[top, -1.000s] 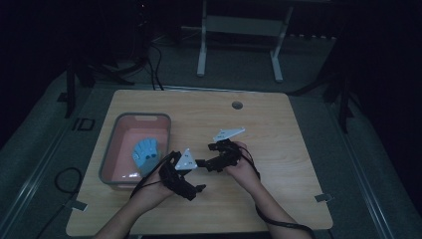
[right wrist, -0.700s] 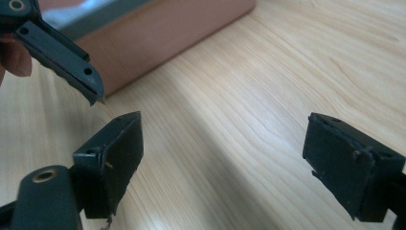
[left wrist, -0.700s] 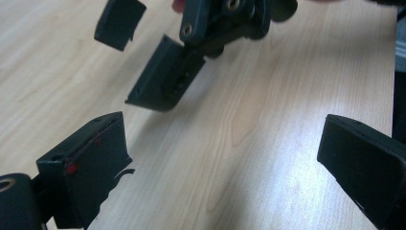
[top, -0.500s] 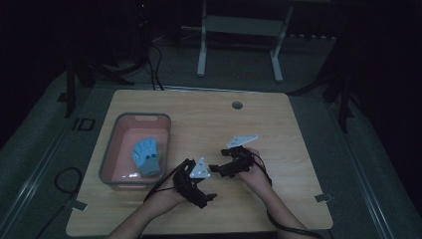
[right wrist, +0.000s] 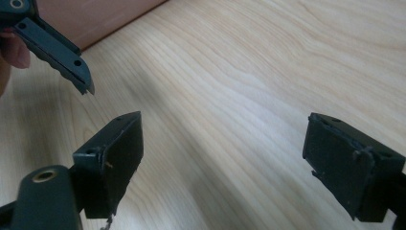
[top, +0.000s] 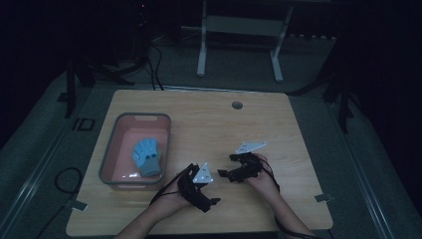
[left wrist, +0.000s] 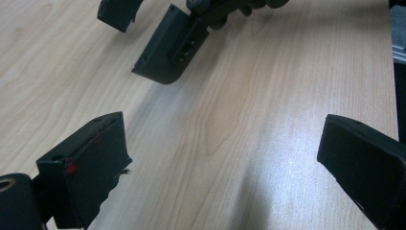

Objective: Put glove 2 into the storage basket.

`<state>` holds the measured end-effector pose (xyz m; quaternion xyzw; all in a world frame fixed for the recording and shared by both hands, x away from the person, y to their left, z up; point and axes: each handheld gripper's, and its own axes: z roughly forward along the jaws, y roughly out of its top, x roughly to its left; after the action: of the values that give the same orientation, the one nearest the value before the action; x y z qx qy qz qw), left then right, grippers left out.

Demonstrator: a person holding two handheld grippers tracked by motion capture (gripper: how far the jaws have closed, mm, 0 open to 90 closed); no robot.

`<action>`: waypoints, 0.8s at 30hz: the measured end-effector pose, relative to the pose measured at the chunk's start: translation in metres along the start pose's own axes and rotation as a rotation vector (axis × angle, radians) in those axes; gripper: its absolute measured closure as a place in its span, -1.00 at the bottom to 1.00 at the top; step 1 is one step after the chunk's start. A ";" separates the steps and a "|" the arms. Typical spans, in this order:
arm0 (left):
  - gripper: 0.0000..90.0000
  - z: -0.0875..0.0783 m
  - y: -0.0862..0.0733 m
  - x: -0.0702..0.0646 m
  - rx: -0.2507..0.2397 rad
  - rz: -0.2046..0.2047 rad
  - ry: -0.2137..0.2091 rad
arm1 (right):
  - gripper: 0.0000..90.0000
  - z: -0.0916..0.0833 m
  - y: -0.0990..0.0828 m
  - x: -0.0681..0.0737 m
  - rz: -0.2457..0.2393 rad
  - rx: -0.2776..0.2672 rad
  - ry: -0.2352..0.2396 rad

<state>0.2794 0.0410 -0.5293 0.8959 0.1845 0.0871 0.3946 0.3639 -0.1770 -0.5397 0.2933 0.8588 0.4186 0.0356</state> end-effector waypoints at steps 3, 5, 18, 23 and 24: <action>-0.92 0.006 -0.002 -0.002 -0.006 0.004 -0.014 | -0.69 -0.003 -0.006 -0.002 0.004 0.000 -0.008; -0.92 0.009 -0.003 -0.003 -0.010 0.007 -0.021 | -0.69 -0.005 -0.011 -0.003 0.009 -0.003 -0.009; -0.92 0.022 -0.007 -0.011 -0.007 0.045 -0.033 | -0.68 -0.022 -0.036 -0.007 0.017 -0.025 -0.039; -0.92 0.020 -0.014 -0.010 -0.017 0.023 -0.028 | -0.69 -0.026 -0.044 -0.007 0.012 -0.035 -0.040; -0.92 0.020 -0.015 -0.009 -0.010 0.025 -0.030 | -0.69 -0.027 -0.046 -0.006 0.009 -0.034 -0.039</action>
<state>0.2727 0.0334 -0.5541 0.8974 0.1671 0.0796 0.4004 0.3392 -0.2209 -0.5571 0.3049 0.8493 0.4273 0.0555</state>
